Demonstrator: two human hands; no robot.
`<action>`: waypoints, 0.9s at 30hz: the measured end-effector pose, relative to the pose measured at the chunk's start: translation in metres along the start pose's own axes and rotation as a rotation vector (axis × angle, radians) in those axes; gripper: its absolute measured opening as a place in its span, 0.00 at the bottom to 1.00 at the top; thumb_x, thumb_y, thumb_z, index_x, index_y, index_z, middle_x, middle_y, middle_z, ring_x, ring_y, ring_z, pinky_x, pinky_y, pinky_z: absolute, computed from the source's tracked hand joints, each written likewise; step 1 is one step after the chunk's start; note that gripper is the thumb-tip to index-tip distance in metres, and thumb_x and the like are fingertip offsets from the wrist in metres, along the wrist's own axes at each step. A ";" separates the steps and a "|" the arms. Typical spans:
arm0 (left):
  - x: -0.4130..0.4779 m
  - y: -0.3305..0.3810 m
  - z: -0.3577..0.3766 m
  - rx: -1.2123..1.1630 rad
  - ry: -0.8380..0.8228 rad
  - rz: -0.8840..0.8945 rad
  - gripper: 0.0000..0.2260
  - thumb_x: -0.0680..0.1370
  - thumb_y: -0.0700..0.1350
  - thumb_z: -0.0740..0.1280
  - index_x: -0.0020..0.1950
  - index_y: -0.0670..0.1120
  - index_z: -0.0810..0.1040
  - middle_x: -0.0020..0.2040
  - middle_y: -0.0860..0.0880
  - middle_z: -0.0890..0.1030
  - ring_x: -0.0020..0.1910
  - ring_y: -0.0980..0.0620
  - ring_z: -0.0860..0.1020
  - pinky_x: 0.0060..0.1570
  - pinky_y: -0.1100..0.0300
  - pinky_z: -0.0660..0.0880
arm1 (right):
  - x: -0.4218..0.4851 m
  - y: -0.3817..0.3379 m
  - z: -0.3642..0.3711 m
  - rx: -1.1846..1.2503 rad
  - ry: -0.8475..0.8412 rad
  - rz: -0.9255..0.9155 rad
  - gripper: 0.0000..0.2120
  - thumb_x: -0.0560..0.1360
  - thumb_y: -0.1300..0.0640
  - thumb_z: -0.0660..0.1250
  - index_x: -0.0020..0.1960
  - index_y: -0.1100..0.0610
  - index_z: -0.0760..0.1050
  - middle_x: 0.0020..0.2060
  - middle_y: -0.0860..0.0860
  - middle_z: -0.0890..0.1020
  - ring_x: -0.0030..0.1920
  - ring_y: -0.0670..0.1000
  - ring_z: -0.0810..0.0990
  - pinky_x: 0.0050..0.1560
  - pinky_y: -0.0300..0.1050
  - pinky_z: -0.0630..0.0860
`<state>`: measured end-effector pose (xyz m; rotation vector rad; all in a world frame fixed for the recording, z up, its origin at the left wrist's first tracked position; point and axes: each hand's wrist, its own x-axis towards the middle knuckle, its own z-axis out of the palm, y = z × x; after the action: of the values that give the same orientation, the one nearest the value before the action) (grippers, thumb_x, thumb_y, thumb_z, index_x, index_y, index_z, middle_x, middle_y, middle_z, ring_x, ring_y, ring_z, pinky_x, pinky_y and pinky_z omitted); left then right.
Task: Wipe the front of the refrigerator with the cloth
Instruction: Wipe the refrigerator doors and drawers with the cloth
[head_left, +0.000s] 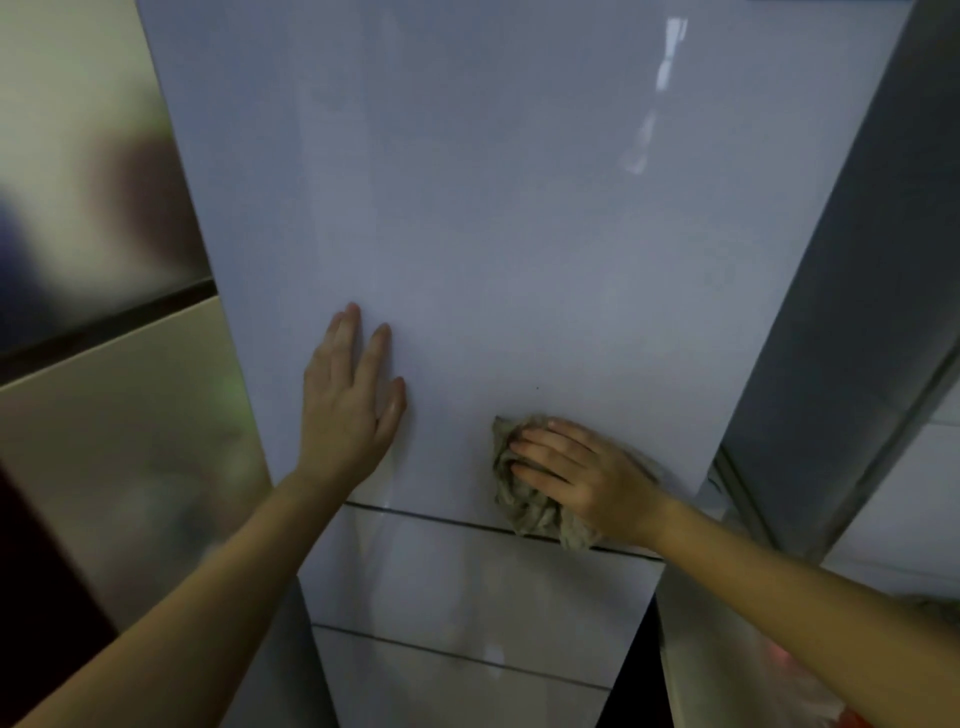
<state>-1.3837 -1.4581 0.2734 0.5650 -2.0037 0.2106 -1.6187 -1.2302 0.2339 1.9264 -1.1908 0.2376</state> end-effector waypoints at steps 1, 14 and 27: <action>0.003 0.004 -0.001 0.002 0.002 0.010 0.26 0.83 0.51 0.61 0.79 0.42 0.64 0.81 0.37 0.58 0.81 0.38 0.58 0.76 0.46 0.60 | 0.005 -0.003 0.003 0.012 -0.004 -0.023 0.13 0.85 0.62 0.62 0.67 0.61 0.79 0.69 0.58 0.78 0.72 0.58 0.75 0.75 0.57 0.70; 0.032 0.028 -0.001 -0.003 0.027 0.118 0.24 0.82 0.50 0.62 0.77 0.42 0.67 0.81 0.37 0.60 0.80 0.37 0.58 0.76 0.44 0.61 | 0.050 0.046 -0.067 -0.274 0.186 0.287 0.17 0.82 0.54 0.69 0.69 0.57 0.79 0.70 0.56 0.79 0.71 0.57 0.76 0.74 0.56 0.69; 0.011 0.066 0.000 -0.115 -0.092 0.124 0.24 0.83 0.51 0.59 0.76 0.42 0.69 0.81 0.38 0.59 0.81 0.38 0.57 0.76 0.45 0.60 | -0.052 0.035 -0.128 -0.268 0.094 0.782 0.19 0.72 0.61 0.74 0.63 0.58 0.80 0.58 0.56 0.79 0.56 0.58 0.75 0.50 0.54 0.80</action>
<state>-1.4194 -1.4039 0.2888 0.3837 -2.1278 0.1459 -1.6424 -1.1095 0.3064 1.1363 -1.7639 0.5367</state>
